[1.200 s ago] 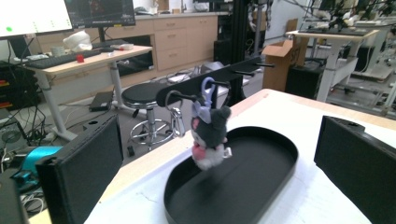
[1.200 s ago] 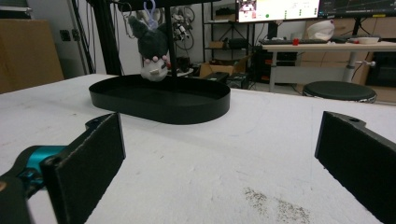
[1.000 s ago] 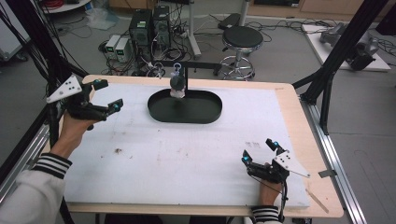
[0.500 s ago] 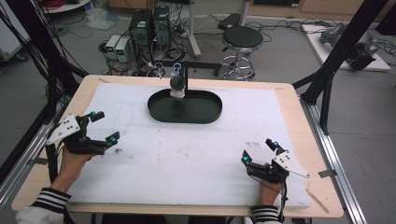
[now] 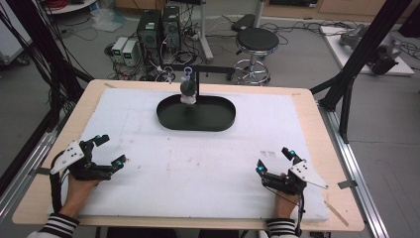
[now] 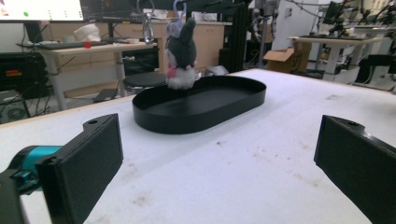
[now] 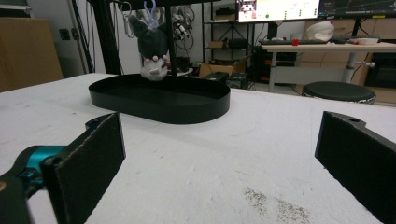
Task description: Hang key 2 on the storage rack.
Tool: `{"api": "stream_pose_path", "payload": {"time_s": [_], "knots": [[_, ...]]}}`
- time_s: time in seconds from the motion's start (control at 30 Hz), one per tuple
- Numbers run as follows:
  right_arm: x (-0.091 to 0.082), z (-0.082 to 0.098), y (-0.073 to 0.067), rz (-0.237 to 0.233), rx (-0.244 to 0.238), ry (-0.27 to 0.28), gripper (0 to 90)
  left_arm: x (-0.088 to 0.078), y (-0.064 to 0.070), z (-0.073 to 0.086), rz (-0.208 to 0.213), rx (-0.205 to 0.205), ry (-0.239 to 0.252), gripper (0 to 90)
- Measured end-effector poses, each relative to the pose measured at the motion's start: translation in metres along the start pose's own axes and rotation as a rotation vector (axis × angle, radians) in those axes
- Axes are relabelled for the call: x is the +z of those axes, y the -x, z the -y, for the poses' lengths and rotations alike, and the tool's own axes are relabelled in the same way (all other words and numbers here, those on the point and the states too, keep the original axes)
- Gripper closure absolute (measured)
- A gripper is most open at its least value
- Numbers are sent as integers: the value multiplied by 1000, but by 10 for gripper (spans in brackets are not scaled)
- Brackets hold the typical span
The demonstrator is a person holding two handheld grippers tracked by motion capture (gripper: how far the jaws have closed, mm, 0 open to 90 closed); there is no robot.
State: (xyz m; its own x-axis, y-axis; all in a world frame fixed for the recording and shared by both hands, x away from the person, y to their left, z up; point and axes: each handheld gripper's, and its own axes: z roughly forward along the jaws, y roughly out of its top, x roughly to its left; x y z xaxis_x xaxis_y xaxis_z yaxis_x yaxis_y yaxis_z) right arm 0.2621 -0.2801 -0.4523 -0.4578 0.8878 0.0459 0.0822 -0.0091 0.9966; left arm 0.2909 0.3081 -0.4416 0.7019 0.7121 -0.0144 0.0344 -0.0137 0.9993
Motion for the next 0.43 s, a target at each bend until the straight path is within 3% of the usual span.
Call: {"api": "stream_pose_path", "payload": {"time_s": [0.13, 0.43], "knots": [[0, 0, 0, 0, 9, -1, 8, -1, 0, 9, -3, -4, -13, 17], [0, 0, -1, 2, -5, 2, 8, -2, 0, 10, -2, -3, 0, 17]]}}
